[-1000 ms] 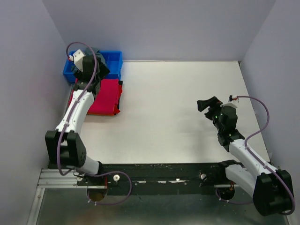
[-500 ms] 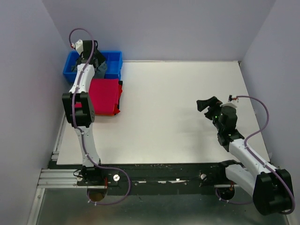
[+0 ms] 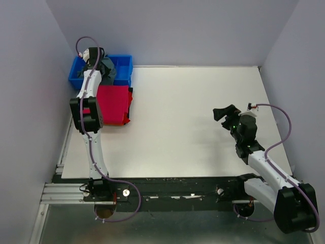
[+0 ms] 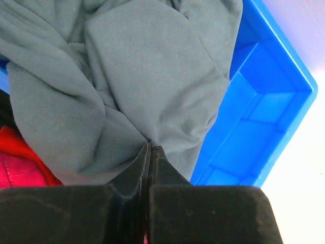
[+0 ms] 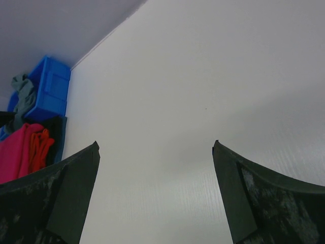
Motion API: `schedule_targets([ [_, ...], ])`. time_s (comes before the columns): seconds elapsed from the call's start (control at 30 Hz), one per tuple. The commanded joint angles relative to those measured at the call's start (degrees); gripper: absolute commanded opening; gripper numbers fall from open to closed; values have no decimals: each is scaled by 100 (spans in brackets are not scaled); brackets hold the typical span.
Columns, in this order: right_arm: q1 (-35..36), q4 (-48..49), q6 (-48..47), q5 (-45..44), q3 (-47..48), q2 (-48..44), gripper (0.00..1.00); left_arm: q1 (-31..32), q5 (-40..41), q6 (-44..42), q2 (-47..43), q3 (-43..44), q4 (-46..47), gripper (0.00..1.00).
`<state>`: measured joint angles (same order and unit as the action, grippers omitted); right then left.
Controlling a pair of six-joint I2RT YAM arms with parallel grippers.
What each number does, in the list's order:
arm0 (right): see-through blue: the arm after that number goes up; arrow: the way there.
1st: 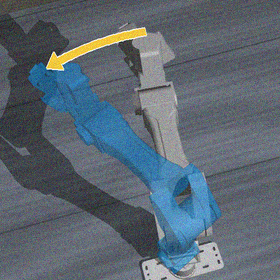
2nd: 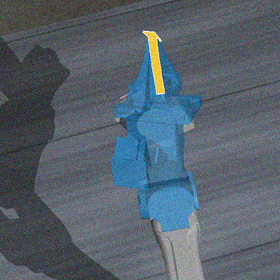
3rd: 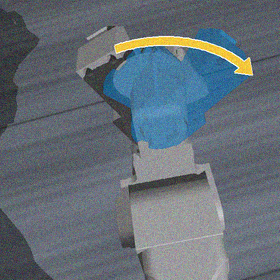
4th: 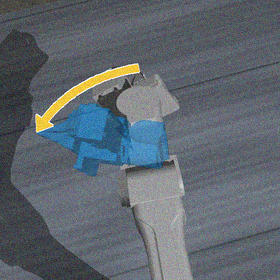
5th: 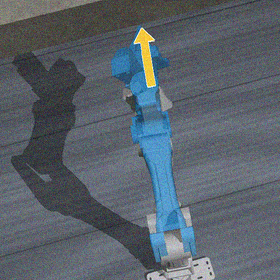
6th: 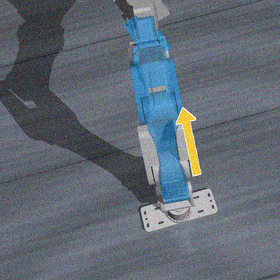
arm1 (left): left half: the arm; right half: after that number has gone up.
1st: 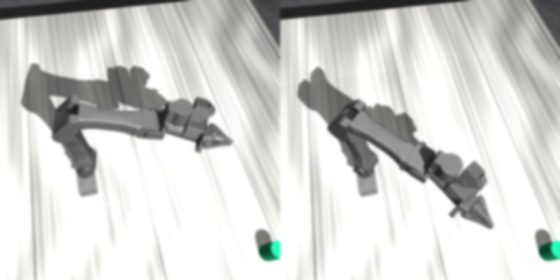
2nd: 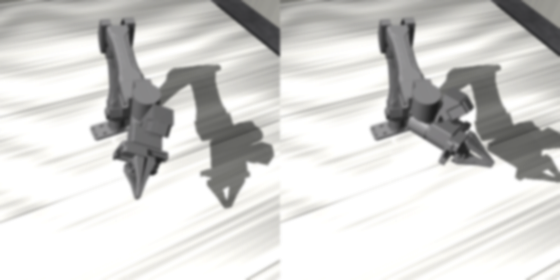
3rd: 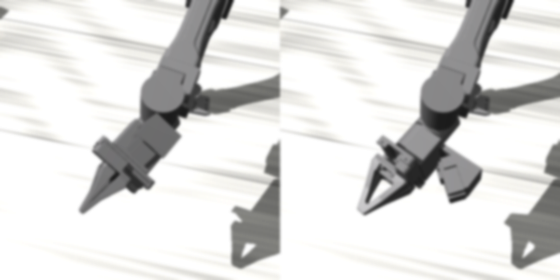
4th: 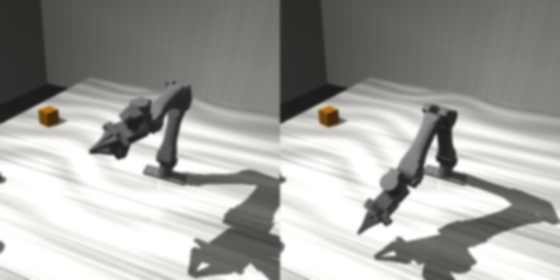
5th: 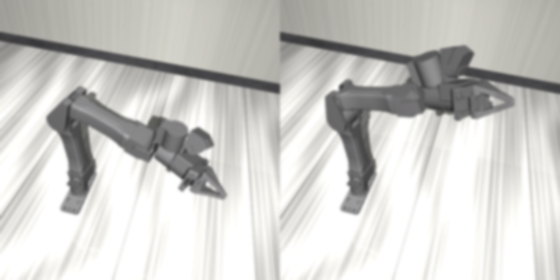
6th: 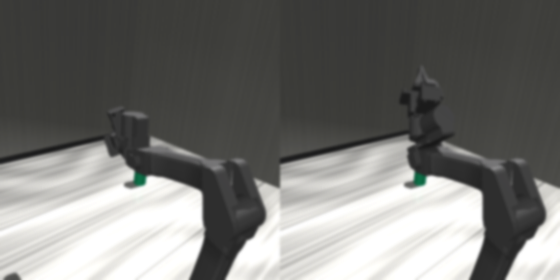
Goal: Fold and stack the t-shirts
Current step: Grab crumpled tshirt from bin with the left arm
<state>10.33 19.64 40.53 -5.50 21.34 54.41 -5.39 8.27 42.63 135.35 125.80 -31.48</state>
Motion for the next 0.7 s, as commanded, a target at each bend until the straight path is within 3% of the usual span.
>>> schedule_targets([
  [0.0,4,-39,25,-127,-42,-88,100,11,-142,-229,-473,-239,63,0],
  [0.23,4,-39,7,-145,-51,-124,100,11,8,-361,-1107,-310,2,0],
  [0.43,4,-57,-10,-171,-69,-194,100,64,183,-562,-774,208,-445,0],
  [0.57,4,-57,-19,-171,-69,-203,100,134,219,-651,-1062,-178,-87,0],
  [0.67,4,-65,-19,-171,-60,-185,100,134,271,-484,-985,-21,-173,52],
])
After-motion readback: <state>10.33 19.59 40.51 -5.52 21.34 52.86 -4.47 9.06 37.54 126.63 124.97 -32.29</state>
